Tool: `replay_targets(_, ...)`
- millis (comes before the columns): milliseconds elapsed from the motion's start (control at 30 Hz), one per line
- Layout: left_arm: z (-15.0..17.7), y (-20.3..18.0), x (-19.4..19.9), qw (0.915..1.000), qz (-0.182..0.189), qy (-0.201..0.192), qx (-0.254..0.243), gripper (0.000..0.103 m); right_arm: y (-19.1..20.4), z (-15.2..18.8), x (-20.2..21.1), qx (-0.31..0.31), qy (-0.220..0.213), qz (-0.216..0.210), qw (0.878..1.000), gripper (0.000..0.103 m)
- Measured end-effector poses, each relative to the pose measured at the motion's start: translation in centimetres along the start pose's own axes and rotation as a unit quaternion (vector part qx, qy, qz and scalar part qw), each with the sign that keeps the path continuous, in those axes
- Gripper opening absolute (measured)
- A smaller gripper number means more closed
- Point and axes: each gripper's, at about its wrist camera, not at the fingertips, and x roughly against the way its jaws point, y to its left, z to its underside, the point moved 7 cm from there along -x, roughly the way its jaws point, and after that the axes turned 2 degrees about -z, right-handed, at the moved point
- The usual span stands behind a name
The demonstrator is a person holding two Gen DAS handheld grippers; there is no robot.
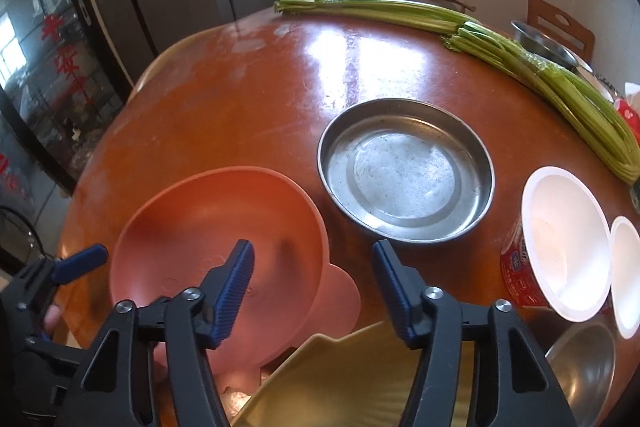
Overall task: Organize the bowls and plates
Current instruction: 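Grasp the pink pig-shaped bowl with the left tool and set it aside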
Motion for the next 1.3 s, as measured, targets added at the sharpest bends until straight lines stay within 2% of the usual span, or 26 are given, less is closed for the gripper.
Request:
replay_targets(100,-0.3,-0.3,-0.1,1.0000,0.005,-0.002,-0.004,0.093,0.2,0.0,-0.6,0.004,0.008,-0.007,1.000,0.053)
replay_targets(167,-0.3,-0.5,-0.3,1.0000,0.006,0.002,-0.005,0.086,0.4,0.1,-0.9,0.004,0.011,-0.009,1.000,0.053)
replay_targets(233,-0.1,-1.1,-0.7,0.9995,0.026,0.015,-0.004,0.071,0.6,0.1,-1.0,0.005,0.012,-0.010,1.000,0.052)
replay_targets(300,0.1,-1.2,-1.1,0.9991,0.033,0.024,-0.001,0.070,0.6,0.0,-0.9,-0.002,0.012,-0.017,1.000,0.052)
replay_targets(467,-0.5,-0.8,-1.0,0.9990,0.042,0.015,0.009,0.060,0.9,-0.1,-0.9,-0.019,0.020,-0.053,0.998,0.052)
replay_targets(667,-1.8,0.2,-0.6,0.9994,0.032,0.003,0.013,0.060,1.7,-0.9,-0.7,-0.031,0.017,-0.071,0.997,0.052)
replay_targets(967,-4.9,2.2,-0.7,0.9996,0.015,-0.018,0.017,0.060,2.8,-3.8,-1.0,-0.057,0.001,-0.096,0.994,0.052)
replay_targets(1300,-5.7,4.2,-3.0,0.9994,-0.001,-0.001,0.035,0.060,3.4,-4.3,-3.6,-0.090,0.012,-0.111,0.990,0.053)
